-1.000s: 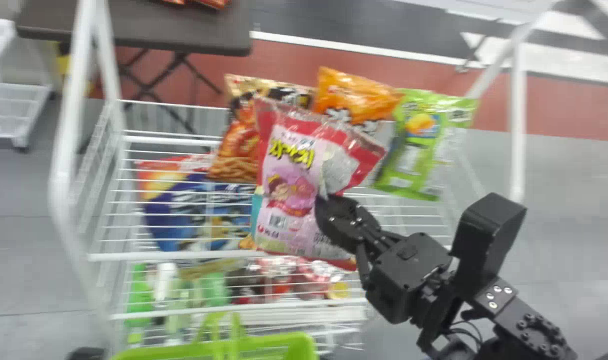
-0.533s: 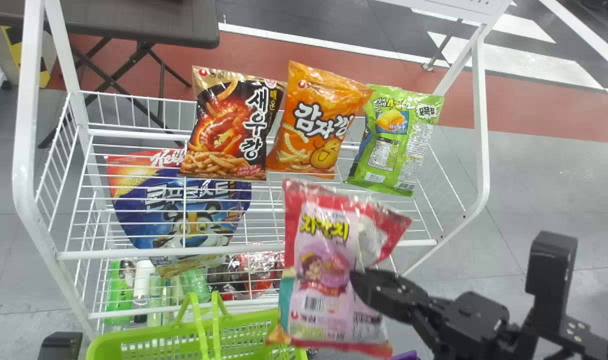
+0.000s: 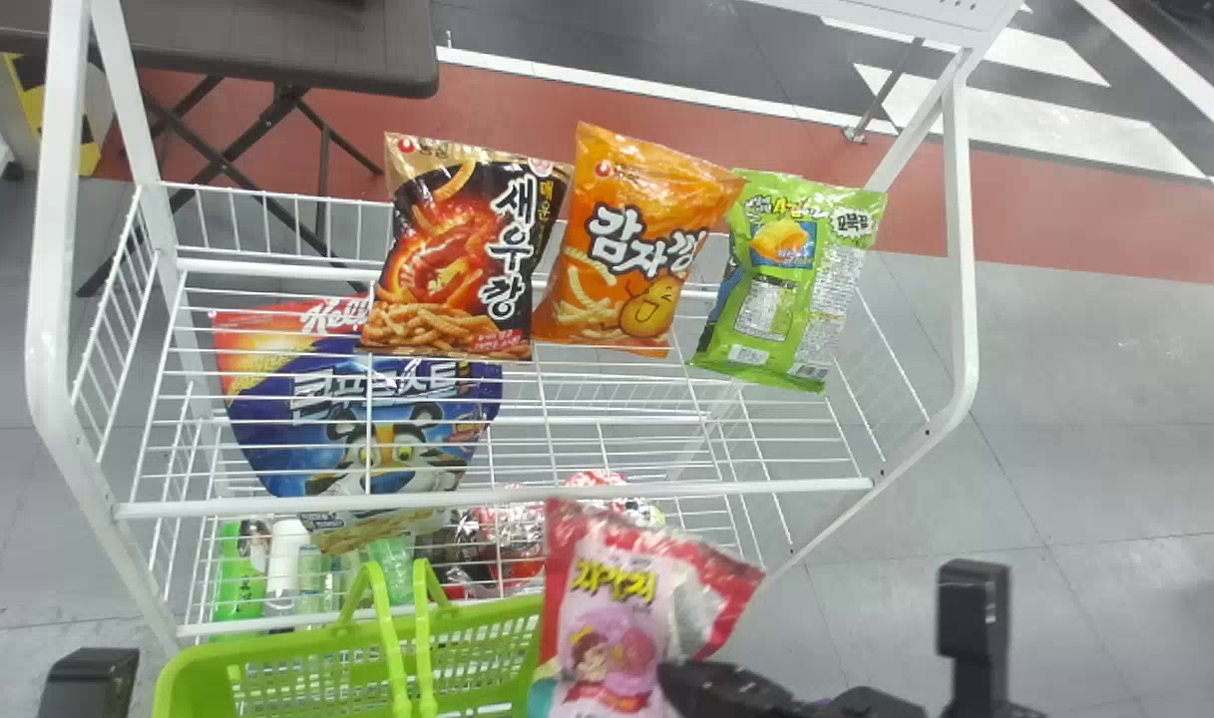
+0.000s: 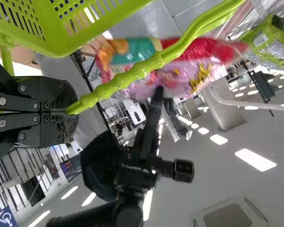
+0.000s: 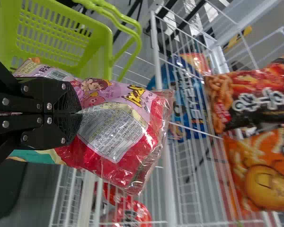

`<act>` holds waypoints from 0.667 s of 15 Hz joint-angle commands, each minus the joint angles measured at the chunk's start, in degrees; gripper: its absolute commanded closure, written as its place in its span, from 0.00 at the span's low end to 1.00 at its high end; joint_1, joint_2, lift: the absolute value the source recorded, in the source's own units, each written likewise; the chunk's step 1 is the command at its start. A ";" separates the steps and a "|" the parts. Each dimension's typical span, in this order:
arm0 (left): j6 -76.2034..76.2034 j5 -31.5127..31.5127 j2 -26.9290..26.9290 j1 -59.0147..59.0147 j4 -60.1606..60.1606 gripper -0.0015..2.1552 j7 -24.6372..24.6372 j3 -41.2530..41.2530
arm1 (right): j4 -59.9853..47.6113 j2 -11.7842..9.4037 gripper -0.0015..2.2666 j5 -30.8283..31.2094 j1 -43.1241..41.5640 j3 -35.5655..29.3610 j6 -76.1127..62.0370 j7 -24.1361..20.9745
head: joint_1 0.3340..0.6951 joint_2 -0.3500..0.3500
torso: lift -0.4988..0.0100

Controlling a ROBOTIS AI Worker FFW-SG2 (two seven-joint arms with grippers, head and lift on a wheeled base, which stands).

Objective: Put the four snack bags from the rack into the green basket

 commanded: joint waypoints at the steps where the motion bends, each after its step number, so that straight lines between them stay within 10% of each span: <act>1: 0.26 0.06 -0.20 -0.09 -0.49 0.94 0.12 -0.08 | 2.49 -0.11 0.89 1.67 -0.02 5.79 -0.46 -0.70 | 1.00 0.00 | 0.97; 8: 0.26 -0.03 -0.29 -0.70 -0.31 0.94 0.38 -1.14 | 6.44 -2.39 0.89 8.08 -1.51 17.74 -0.28 -4.22 | 1.00 0.00 | 0.97; 10: 0.26 -0.03 -0.29 -0.79 -0.40 0.94 0.38 -1.40 | 7.50 -2.39 0.65 7.82 -2.04 18.97 -0.46 -7.38 | 1.00 0.00 | 0.97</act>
